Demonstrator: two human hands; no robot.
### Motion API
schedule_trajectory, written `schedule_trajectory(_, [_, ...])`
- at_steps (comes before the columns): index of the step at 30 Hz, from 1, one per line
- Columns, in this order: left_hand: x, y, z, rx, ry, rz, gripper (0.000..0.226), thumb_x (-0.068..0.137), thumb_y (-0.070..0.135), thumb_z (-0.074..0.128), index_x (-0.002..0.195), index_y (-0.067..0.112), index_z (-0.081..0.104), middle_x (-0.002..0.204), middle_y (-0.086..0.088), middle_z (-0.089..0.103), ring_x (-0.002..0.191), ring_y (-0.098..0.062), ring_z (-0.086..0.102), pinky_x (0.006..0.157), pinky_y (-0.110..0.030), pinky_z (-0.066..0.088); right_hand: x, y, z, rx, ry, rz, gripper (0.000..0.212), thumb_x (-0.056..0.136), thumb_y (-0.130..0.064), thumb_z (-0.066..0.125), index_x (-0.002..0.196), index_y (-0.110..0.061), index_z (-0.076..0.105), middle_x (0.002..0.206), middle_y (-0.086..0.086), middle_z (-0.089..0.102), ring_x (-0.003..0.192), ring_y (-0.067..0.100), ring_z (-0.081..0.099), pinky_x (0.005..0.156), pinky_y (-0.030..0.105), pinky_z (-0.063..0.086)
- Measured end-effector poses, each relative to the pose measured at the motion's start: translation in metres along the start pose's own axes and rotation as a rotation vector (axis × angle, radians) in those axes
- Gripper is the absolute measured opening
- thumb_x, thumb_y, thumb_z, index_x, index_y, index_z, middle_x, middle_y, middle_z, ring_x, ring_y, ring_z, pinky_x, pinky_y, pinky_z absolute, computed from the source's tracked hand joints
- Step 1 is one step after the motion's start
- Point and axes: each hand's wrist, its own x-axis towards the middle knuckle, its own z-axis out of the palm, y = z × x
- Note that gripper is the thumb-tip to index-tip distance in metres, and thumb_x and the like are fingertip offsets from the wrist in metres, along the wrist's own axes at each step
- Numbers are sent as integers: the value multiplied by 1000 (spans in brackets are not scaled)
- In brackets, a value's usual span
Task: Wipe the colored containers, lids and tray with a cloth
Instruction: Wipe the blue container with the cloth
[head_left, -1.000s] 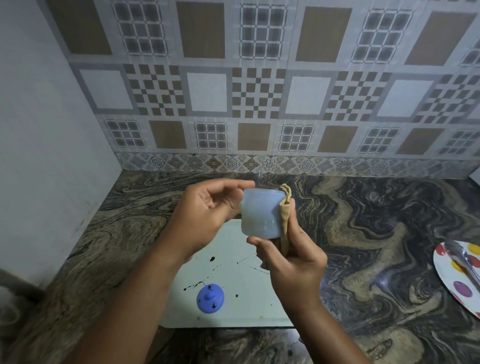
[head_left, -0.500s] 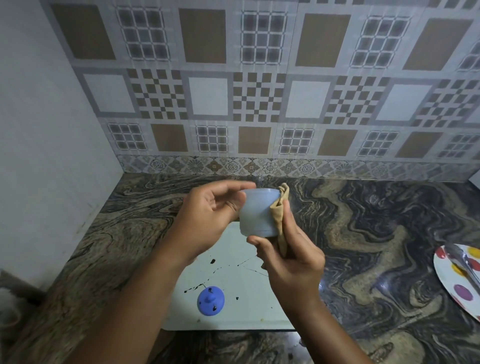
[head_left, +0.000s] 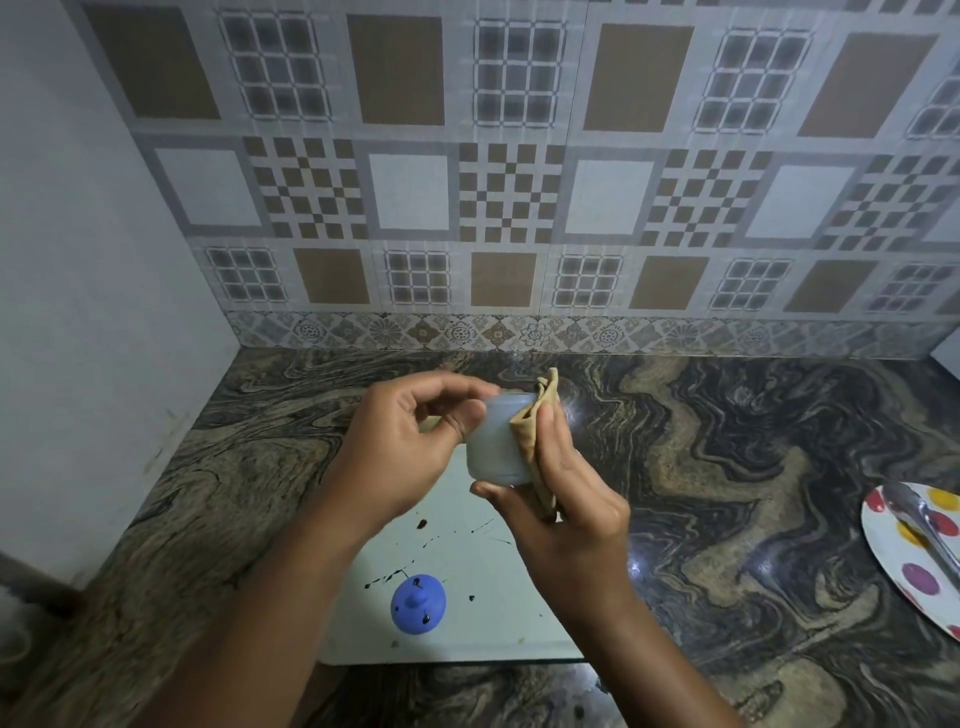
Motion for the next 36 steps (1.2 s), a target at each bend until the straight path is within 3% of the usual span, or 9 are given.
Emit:
schedule_trajectory(4, [-2,-5,10,198,130,81,8,87,13,73,88,20,76,89,11,74,91,-1,68,84,-17,51,0,2,4,-84,-56,-12,72,78,-27,86,135,7,57,141,26,56,138,-15,37,96,-2,36])
schedule_trajectory(9, [1,-26,18,190,241,21,9,85,13,75,87,23,76,88,16,73,91,4,67,87,-22,54,-12,24,10,-92,-89,-7,56,85,-11,82,137,-3,60,144,22,55,140,7,45,101,8,45])
schedule_trajectory(17, [14,-64,21,307,225,107,6,83,14,78,88,16,78,89,17,70,93,2,64,82,-26,51,-34,46,12,-33,-150,116,50,88,2,74,136,-5,62,143,15,57,140,11,47,106,17,47])
schedule_trajectory(21, [17,-91,26,395,190,135,7,81,15,79,88,15,78,84,18,65,86,-12,65,81,-43,54,-35,62,9,3,-142,232,55,90,-6,69,142,-11,53,139,9,62,134,21,56,106,21,49])
schedule_trajectory(25, [26,-114,37,459,113,121,6,83,10,76,89,11,78,89,0,72,86,-18,65,81,-39,54,-28,80,10,40,-131,477,51,95,-18,66,145,-14,55,137,3,65,128,15,62,101,37,54])
schedule_trajectory(28, [40,-129,48,545,52,112,9,85,10,72,92,9,78,91,-5,72,85,-21,66,81,-32,53,-17,95,14,-23,-125,608,51,95,-30,66,144,-16,56,128,-1,70,106,2,65,95,43,58])
schedule_trajectory(31, [59,-139,61,606,-5,93,13,86,12,67,93,9,78,93,-9,72,88,-26,66,81,-33,53,-2,108,20,-14,-132,678,62,91,-49,59,145,-18,55,135,1,67,115,8,65,98,46,57])
schedule_trajectory(33, [72,-145,69,640,-54,92,14,85,11,65,92,8,77,91,-12,72,87,-29,66,80,-39,55,7,120,25,-7,-141,723,66,90,-54,56,145,-19,54,133,4,69,119,19,68,99,45,56])
schedule_trajectory(36, [91,-152,80,682,-99,90,15,85,10,64,89,6,77,87,-14,71,83,-31,66,75,-42,56,19,136,32,-46,-142,769,57,94,-45,59,145,-18,56,114,8,77,95,12,73,87,29,57])
